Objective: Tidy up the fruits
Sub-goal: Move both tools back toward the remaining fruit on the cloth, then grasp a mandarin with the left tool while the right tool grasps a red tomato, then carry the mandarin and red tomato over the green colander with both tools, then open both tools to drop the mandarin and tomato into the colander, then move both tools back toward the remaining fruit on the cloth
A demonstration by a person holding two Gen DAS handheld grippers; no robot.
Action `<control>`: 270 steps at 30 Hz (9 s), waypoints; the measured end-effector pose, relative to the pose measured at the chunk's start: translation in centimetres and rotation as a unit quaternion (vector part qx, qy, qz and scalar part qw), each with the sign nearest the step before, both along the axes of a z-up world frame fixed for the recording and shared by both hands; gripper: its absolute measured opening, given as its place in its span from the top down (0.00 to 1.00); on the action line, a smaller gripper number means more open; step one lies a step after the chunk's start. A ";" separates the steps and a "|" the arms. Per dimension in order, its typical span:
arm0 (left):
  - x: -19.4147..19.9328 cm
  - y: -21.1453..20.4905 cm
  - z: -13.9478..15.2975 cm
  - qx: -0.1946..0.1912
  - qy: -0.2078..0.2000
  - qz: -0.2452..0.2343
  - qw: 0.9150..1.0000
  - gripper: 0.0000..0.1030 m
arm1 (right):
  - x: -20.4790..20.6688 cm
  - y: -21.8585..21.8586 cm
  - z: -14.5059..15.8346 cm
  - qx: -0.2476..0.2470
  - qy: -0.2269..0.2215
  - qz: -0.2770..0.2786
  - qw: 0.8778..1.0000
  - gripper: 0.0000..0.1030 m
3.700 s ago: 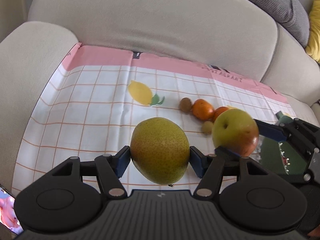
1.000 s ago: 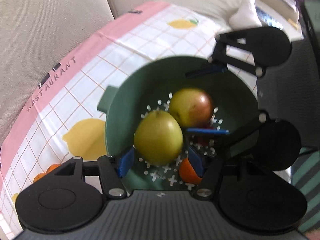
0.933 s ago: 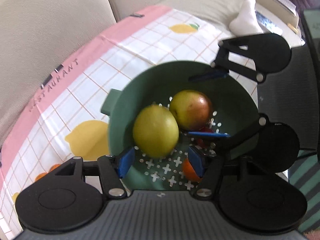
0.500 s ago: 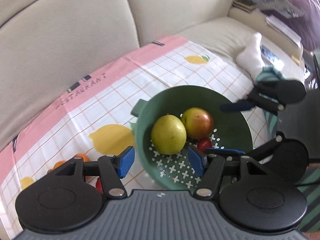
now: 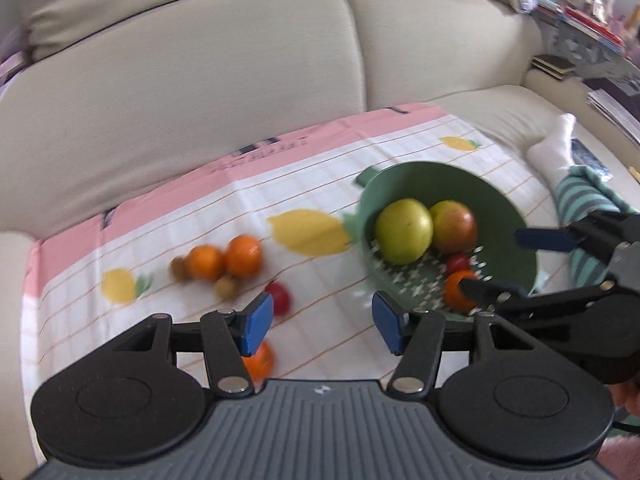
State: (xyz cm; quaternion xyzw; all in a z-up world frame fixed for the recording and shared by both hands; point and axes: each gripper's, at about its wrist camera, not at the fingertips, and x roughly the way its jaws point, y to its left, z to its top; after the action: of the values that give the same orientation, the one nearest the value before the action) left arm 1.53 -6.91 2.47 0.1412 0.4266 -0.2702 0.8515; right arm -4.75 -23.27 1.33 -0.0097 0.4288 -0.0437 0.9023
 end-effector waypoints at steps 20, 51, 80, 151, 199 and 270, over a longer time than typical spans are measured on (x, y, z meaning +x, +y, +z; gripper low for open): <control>0.7 9.3 -2.6 -0.072 0.023 0.131 0.988 0.37 | 0.0 8.6 -0.7 0.033 -0.003 0.026 0.999 0.37; 4.6 10.9 -7.7 -0.107 0.096 0.093 0.985 0.61 | 6.3 11.5 -4.7 0.022 -0.005 0.085 0.996 0.67; 4.7 6.4 -10.4 -0.032 0.065 0.023 0.997 0.34 | 7.4 8.8 -5.4 0.069 0.009 0.150 0.986 0.64; 3.5 9.4 -4.8 -0.046 0.035 0.148 0.987 0.49 | 6.4 11.4 -3.2 0.018 -0.003 0.144 0.989 0.75; 2.1 -11.2 -4.7 -0.010 0.104 -0.033 0.994 0.49 | 2.9 -4.3 -3.4 -0.093 0.061 0.093 0.989 0.74; 2.8 0.1 -1.9 -0.034 0.071 0.092 0.993 0.40 | 1.9 -0.5 -1.4 -0.088 0.033 0.061 0.994 0.34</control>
State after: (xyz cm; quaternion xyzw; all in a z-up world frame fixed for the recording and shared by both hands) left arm 4.29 -6.76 0.60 0.0529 0.4874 -0.2144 0.8448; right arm -2.81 -23.80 -0.08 -0.1168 0.4512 -0.0258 0.8844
